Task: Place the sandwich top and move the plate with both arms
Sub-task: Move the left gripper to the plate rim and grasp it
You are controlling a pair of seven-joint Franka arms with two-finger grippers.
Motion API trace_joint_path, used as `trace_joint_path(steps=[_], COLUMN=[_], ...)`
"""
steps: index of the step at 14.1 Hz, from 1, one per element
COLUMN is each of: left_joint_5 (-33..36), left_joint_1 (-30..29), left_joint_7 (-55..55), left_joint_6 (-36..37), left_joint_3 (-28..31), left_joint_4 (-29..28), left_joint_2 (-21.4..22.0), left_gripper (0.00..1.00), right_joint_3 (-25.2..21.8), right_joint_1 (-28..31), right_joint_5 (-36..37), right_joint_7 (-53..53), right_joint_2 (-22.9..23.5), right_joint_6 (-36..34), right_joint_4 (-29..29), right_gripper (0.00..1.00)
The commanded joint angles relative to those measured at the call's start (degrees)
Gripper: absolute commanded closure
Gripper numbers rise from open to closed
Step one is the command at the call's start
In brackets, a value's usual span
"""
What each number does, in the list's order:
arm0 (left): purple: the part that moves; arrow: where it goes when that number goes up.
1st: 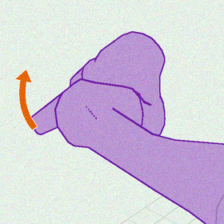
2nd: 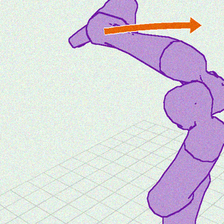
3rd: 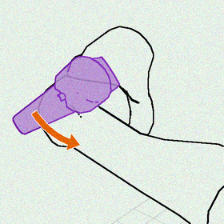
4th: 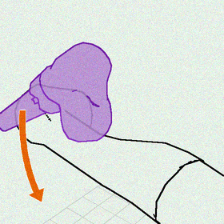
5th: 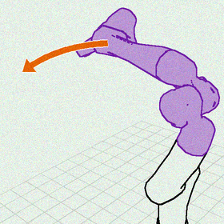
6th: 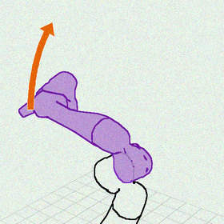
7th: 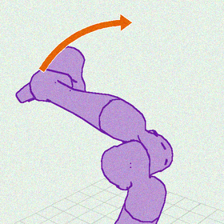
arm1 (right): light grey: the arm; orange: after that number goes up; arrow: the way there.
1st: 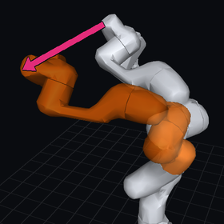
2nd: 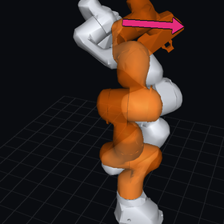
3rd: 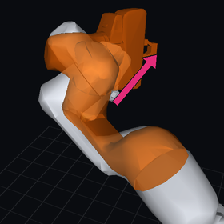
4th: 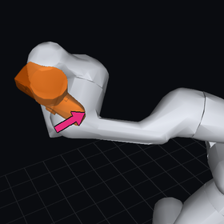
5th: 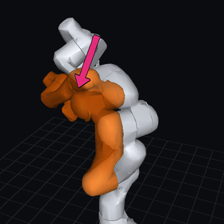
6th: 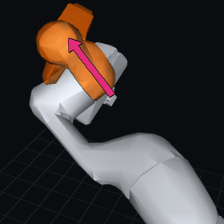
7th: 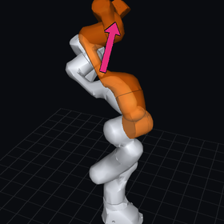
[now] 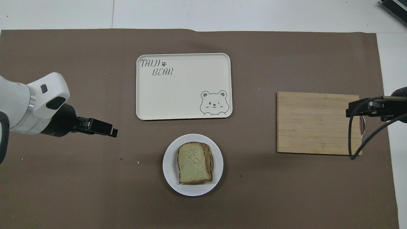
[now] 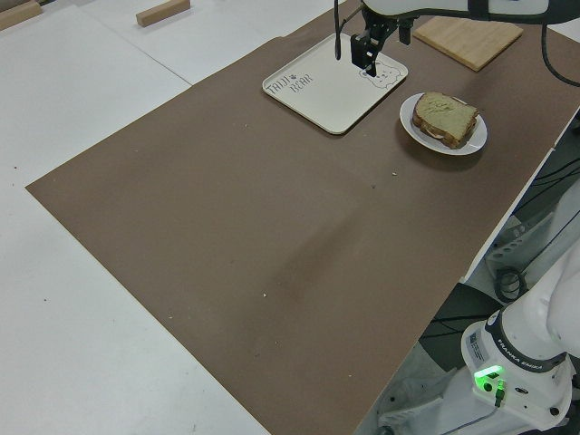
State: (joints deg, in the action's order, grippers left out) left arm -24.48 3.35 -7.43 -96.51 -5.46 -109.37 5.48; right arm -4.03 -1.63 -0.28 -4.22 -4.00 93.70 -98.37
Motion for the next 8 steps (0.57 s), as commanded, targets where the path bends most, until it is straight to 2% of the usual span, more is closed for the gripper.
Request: trace_joint_path(steps=[1,8], left_joint_5=[-4.1,-12.8], left_joint_1=[0.6,3.6], left_joint_7=[-3.8,-8.6], left_joint_6=[-3.7,-12.0], left_joint_3=[0.8,0.8], left_joint_4=[-6.9,-18.3], left_joint_2=[2.7,3.7], left_gripper=[0.0,0.0], right_joint_3=[-0.4,0.1], right_joint_1=[0.9,0.8], right_joint_5=[1.3,-0.2], right_joint_7=[3.6,6.1], right_joint_2=[-1.4,-4.0], right_joint_6=[-1.3,-2.6], right_joint_4=[1.5,2.0], right_gripper=[0.0,0.0])
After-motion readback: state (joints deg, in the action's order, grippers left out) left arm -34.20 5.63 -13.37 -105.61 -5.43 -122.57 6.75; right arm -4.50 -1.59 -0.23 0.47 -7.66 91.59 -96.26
